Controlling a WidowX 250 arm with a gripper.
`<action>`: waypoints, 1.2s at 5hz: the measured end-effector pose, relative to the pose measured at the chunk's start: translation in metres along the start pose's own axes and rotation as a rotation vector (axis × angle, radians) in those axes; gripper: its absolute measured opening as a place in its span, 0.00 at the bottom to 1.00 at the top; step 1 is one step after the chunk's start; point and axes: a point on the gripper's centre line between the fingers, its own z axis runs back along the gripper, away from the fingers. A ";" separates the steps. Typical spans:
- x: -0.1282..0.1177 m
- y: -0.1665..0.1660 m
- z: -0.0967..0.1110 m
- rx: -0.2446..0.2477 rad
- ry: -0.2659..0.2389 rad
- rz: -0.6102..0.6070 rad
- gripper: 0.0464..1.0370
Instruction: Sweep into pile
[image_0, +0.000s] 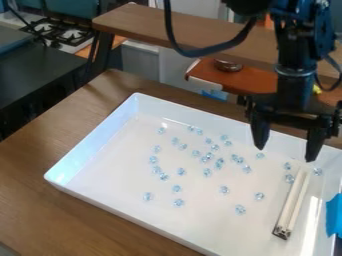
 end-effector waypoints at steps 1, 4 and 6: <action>0.005 0.006 -0.025 0.037 0.015 0.007 0.96; 0.012 0.005 -0.070 0.092 -0.006 -0.004 0.96; 0.011 0.001 -0.078 0.090 -0.008 0.022 0.96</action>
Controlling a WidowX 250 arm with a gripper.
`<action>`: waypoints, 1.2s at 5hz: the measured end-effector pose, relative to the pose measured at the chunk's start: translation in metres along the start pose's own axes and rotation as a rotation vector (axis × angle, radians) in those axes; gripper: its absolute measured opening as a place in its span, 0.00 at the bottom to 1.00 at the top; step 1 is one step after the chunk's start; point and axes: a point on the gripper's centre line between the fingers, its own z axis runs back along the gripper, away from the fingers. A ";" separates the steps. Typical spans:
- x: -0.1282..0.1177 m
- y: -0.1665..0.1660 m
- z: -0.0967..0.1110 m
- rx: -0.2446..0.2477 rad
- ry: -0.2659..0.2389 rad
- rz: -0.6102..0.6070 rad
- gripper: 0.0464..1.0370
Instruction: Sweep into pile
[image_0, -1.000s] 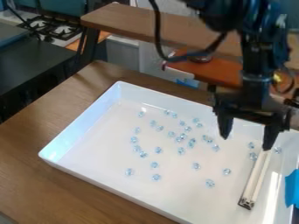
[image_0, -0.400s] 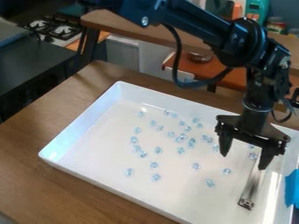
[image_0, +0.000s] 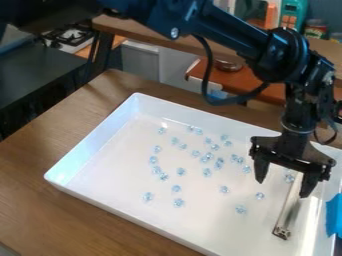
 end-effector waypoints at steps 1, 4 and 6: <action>0.000 -0.009 -0.008 0.011 -0.002 -0.009 0.96; 0.008 -0.018 -0.026 0.024 0.001 0.000 0.62; 0.007 -0.016 -0.028 0.023 0.007 -0.015 0.32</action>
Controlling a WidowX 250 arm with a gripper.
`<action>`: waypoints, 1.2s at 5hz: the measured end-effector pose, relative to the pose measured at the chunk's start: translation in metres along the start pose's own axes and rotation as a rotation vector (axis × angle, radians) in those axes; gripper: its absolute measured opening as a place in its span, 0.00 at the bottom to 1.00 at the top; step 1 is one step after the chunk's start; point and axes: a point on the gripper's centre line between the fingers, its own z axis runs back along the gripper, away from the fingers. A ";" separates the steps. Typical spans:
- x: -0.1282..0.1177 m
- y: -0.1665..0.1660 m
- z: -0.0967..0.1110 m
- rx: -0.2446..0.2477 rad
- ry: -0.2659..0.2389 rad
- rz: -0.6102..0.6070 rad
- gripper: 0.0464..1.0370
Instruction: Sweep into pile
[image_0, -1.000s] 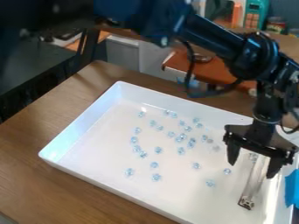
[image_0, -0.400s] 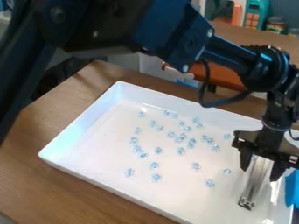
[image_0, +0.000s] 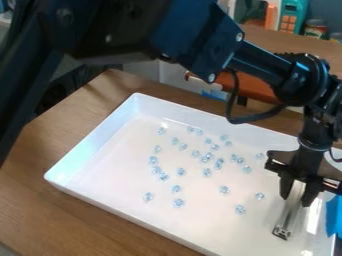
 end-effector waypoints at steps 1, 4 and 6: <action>0.000 0.011 -0.002 -0.003 0.004 0.009 0.32; 0.006 0.071 -0.003 -0.008 0.015 0.053 0.32; 0.007 0.123 0.001 -0.026 0.028 0.134 0.32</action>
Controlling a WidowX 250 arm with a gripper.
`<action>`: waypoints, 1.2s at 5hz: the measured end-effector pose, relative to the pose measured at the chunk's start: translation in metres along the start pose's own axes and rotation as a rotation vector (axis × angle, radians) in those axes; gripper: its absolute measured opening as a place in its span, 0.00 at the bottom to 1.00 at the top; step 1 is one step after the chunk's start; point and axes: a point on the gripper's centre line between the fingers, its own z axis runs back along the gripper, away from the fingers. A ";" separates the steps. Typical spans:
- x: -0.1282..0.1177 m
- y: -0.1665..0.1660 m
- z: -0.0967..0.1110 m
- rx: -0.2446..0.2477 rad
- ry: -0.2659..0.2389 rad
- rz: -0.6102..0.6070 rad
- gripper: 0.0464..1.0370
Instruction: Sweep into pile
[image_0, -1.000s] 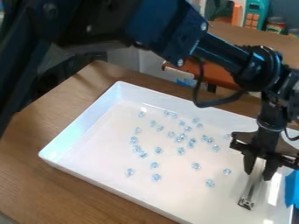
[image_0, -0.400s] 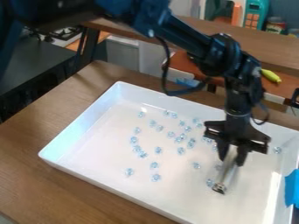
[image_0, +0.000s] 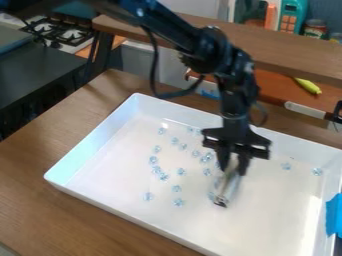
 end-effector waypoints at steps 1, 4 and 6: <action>0.000 0.019 0.001 0.002 0.008 0.013 0.32; -0.017 0.091 0.007 0.076 0.016 -0.042 0.32; -0.023 0.144 0.011 0.150 -0.006 -0.060 0.32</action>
